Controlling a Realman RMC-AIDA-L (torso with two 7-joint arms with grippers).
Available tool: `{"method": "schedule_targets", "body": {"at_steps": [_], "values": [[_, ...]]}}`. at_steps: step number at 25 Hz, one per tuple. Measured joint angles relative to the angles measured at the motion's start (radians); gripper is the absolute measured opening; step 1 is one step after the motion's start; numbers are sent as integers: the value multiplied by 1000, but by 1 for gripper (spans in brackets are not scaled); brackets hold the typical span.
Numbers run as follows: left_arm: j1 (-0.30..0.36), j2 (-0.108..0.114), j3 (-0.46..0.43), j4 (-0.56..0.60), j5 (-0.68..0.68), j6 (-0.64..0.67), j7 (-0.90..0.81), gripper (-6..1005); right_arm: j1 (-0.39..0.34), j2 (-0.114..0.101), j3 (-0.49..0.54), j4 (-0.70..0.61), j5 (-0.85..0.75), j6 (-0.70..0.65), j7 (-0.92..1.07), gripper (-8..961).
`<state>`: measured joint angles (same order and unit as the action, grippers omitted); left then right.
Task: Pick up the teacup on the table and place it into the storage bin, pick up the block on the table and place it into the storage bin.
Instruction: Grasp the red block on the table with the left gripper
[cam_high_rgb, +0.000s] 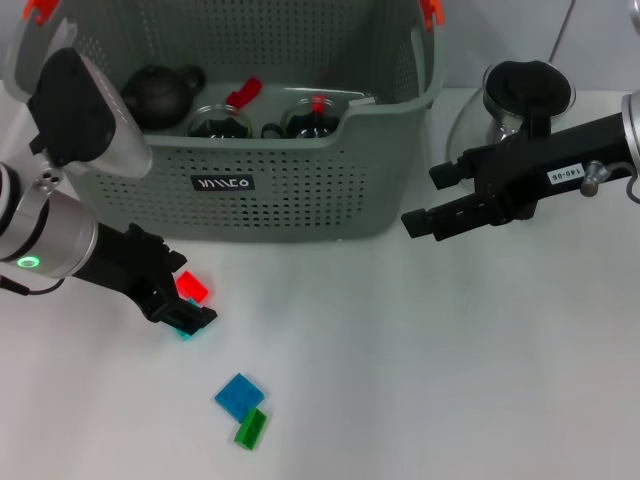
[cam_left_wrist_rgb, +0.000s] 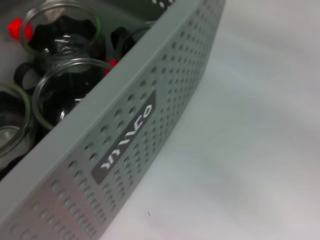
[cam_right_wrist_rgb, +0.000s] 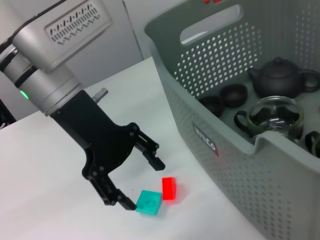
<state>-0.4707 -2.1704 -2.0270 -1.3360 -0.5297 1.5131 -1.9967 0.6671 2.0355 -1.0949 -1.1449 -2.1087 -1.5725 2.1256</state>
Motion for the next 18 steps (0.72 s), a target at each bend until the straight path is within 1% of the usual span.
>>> {"method": "schedule_targets", "body": {"at_steps": [5,10,16,18], "values": [[-11,-1,19,0,8,-10,-22,858,2,5,7,2,-1,4,-10,929],[-14,-1,71,6,48,-40,-94,859,2,6,7,12,-1,9,-12,929],[-14,-2,111,6,56,-53,-153,859,2,8,7,15,-1,18,-26,929],[-13,-2,144,6,63,-74,-200,859,2,8,7,15,-1,19,-27,929]]}}
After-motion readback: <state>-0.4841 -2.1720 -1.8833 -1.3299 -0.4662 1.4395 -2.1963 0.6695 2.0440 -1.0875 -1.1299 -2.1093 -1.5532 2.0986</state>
